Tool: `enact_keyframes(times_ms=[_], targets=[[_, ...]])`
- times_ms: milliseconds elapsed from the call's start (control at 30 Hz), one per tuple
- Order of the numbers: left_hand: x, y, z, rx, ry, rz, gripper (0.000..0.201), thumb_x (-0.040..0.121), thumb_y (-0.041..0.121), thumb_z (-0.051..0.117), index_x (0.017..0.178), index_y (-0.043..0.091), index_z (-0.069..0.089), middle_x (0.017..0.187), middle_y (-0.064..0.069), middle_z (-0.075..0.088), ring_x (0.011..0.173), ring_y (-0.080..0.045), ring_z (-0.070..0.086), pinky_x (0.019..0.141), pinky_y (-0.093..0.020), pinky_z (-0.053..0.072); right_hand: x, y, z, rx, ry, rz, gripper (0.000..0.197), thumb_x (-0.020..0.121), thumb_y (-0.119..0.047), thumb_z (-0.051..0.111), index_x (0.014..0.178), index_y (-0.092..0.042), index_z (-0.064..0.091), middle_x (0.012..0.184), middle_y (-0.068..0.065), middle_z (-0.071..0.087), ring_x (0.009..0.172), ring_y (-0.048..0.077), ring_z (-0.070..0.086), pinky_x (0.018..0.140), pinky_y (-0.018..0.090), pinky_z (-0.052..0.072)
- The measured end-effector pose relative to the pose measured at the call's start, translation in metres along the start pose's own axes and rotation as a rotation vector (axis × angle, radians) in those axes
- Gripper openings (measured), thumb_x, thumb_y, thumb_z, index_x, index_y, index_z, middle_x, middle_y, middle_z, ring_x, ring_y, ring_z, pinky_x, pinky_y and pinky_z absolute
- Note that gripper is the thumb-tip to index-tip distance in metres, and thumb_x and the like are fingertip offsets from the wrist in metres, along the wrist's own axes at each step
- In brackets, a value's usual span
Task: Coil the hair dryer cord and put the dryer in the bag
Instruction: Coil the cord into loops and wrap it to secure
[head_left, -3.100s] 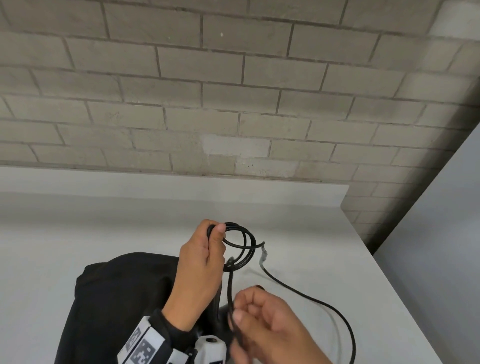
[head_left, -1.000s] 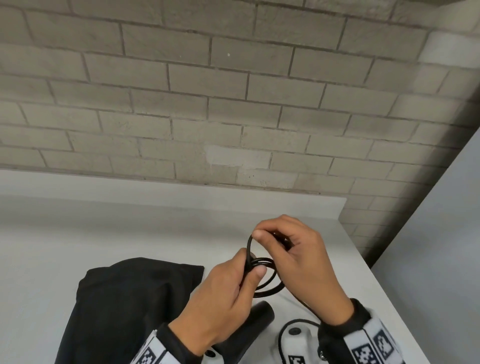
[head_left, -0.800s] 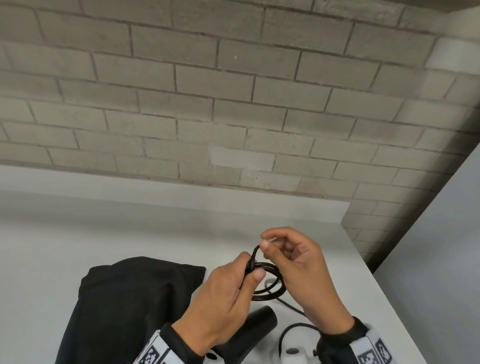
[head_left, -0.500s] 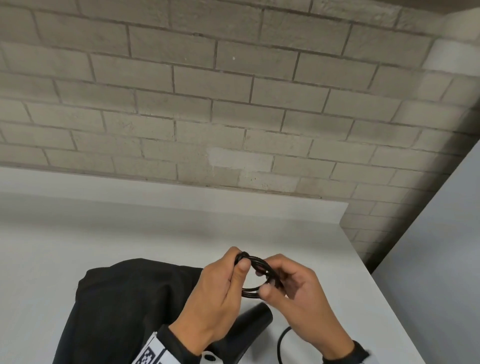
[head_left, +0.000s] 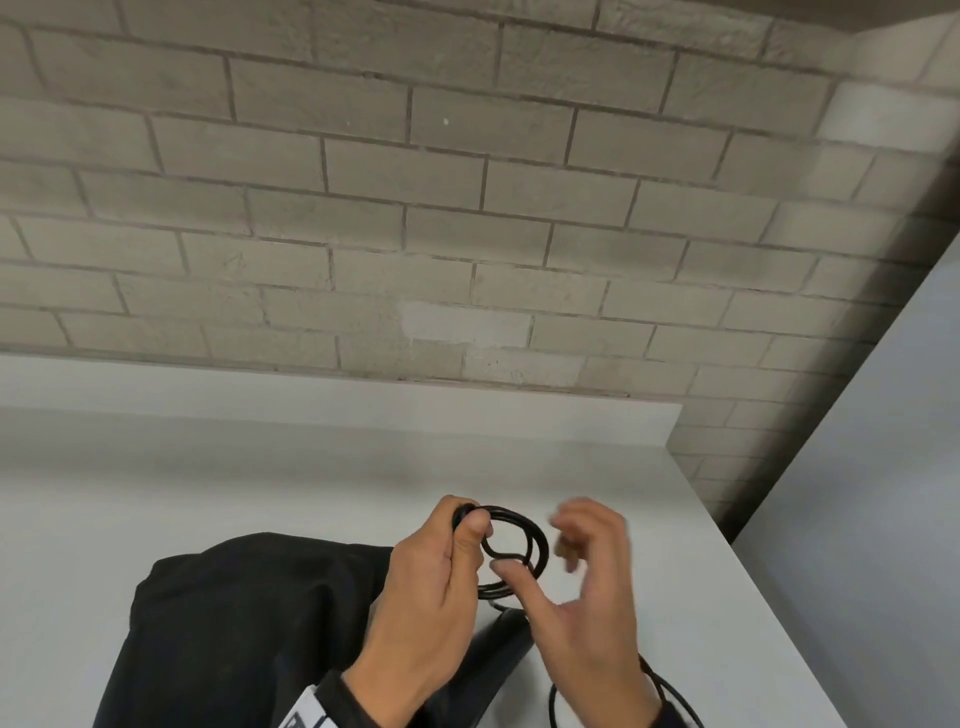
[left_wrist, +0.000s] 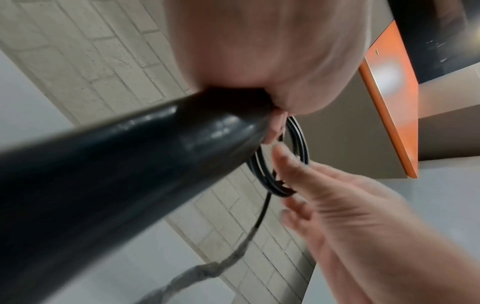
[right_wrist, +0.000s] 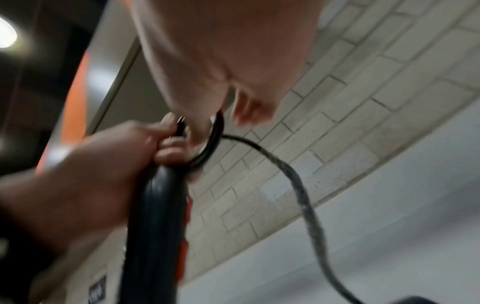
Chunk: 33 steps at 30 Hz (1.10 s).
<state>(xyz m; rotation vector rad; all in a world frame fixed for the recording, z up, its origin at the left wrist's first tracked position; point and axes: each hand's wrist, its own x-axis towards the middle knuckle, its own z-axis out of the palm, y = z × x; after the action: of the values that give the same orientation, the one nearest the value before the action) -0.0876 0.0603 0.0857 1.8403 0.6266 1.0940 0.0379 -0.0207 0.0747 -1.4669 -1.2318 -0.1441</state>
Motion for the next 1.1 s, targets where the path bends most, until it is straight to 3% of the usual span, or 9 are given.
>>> enact_keyframes(times_ms=[133,267,367,433,600,700,833,933,1100], targets=[[0.002,0.000,0.001,0.072,0.033,-0.015,0.043,0.092,0.068,0.028,0.083,0.034,0.053,0.056,0.009,0.048,0.049,-0.006,0.039,0.050,-0.033,0.039,-0.012,0.006,0.018,-0.343,0.149,-0.276,0.017,0.083,-0.023,0.071,0.095,-0.016,0.061,0.093,0.000,0.046,0.065,0.014,0.053,0.051,0.024,0.048],[0.003,0.002,0.000,0.098,0.053,0.000,0.039,0.095,0.057,0.028,0.081,0.030,0.053,0.057,0.015,0.052,0.049,-0.007,0.044,0.049,-0.018,0.037,-0.011,0.004,0.025,-0.400,0.032,-0.177,0.023,0.091,-0.029,0.060,0.098,-0.013,0.074,0.088,0.001,0.056,0.061,0.016,0.053,0.048,0.027,0.047],[0.008,-0.002,0.000,0.104,0.089,0.008,0.035,0.094,0.054,0.031,0.082,0.029,0.052,0.057,0.013,0.052,0.048,-0.007,0.043,0.047,-0.025,0.039,-0.006,-0.015,0.020,-0.153,-0.056,0.076,0.012,0.090,-0.029,0.062,0.090,-0.024,0.073,0.085,-0.013,0.057,0.074,0.006,0.059,0.062,0.010,0.044],[0.010,-0.005,-0.001,0.113,0.109,0.017,0.035,0.096,0.055,0.030,0.081,0.031,0.051,0.056,0.010,0.050,0.047,-0.007,0.042,0.047,-0.029,0.041,-0.001,-0.028,0.014,0.070,-0.159,0.294,0.012,0.089,-0.023,0.068,0.080,-0.030,0.071,0.087,-0.012,0.063,0.079,0.011,0.064,0.070,0.018,0.052],[0.010,-0.007,-0.002,0.114,0.112,0.039,0.041,0.093,0.066,0.030,0.083,0.033,0.053,0.055,0.001,0.050,0.045,-0.006,0.043,0.044,-0.028,0.043,0.016,-0.050,-0.007,0.546,-0.402,0.589,0.019,0.091,-0.023,0.062,0.083,-0.011,0.074,0.091,0.005,0.075,0.093,0.021,0.071,0.086,0.031,0.055],[0.010,-0.004,-0.002,0.049,0.086,0.025,0.038,0.095,0.062,0.033,0.098,0.034,0.058,0.051,0.006,0.043,0.044,-0.004,0.041,0.045,-0.021,0.043,0.024,-0.049,-0.019,0.837,-0.427,0.827,0.027,0.092,-0.024,0.055,0.075,-0.009,0.068,0.074,0.016,0.069,0.090,0.032,0.071,0.074,0.031,0.057],[0.009,-0.002,-0.001,0.129,0.005,0.069,0.031,0.097,0.055,0.033,0.121,0.042,0.049,0.053,0.008,0.048,0.044,-0.007,0.045,0.048,-0.034,0.048,0.024,-0.040,-0.028,1.165,-0.326,1.094,0.025,0.082,-0.028,0.067,0.077,-0.003,0.064,0.053,0.008,0.054,0.056,0.023,0.064,0.045,0.025,0.052],[0.010,-0.003,-0.002,0.159,-0.001,0.102,0.031,0.099,0.057,0.031,0.102,0.037,0.054,0.059,0.000,0.050,0.047,-0.017,0.045,0.050,-0.044,0.049,0.014,-0.032,-0.028,1.284,-0.301,1.003,0.043,0.054,-0.028,0.094,0.080,-0.001,0.072,0.056,0.009,0.055,0.054,0.021,0.060,0.044,0.024,0.048],[0.016,-0.004,-0.005,0.146,0.037,0.078,0.030,0.096,0.050,0.034,0.090,0.029,0.055,0.053,0.006,0.046,0.047,-0.009,0.042,0.045,-0.018,0.036,-0.015,-0.017,-0.015,0.913,-0.372,0.613,0.050,0.056,-0.009,0.089,0.104,-0.013,0.073,0.101,0.015,0.072,0.090,0.021,0.065,0.073,0.030,0.052]])
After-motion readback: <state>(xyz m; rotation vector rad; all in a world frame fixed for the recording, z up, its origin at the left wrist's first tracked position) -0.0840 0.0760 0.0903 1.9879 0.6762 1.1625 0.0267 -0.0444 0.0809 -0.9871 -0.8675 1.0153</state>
